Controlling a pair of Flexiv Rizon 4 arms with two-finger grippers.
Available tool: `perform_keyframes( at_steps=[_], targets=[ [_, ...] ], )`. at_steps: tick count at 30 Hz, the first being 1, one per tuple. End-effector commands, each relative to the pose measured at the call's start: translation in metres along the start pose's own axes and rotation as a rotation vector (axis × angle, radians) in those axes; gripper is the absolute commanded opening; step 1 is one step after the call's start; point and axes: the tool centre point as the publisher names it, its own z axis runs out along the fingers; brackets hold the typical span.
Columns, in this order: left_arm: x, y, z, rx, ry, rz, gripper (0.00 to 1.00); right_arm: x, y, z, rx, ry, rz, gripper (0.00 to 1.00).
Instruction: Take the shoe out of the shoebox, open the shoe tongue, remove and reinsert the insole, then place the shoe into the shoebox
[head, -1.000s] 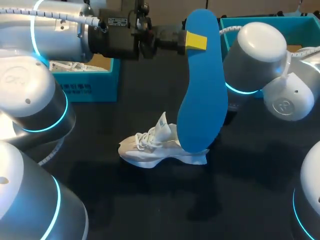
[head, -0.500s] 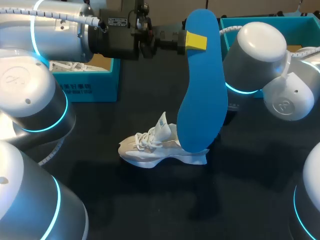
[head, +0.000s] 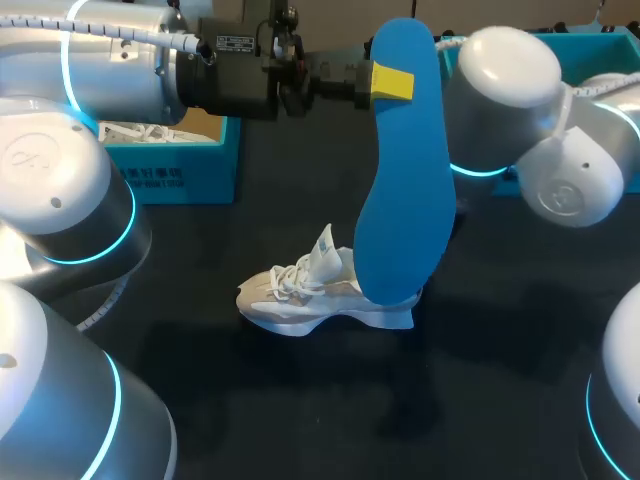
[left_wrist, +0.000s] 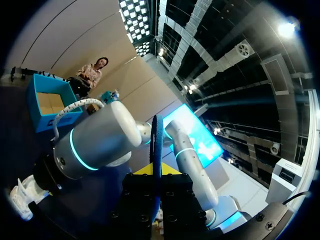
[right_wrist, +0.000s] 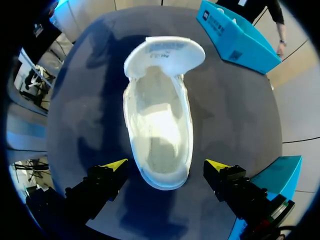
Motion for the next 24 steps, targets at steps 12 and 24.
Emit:
perform_keyframes(
  at_steps=[12, 24],
  targets=[
    [0.000, 0.001, 0.000, 0.001, -0.002, -0.001, 0.00, -0.035, 0.019, 0.030, -0.002, 0.026, -0.043, 1.00],
    [0.000, 0.001, 0.000, 0.001, -0.002, -0.001, 0.00, -0.037, 0.033, 0.063, -0.015, 0.062, -0.066, 1.00]
  ],
)
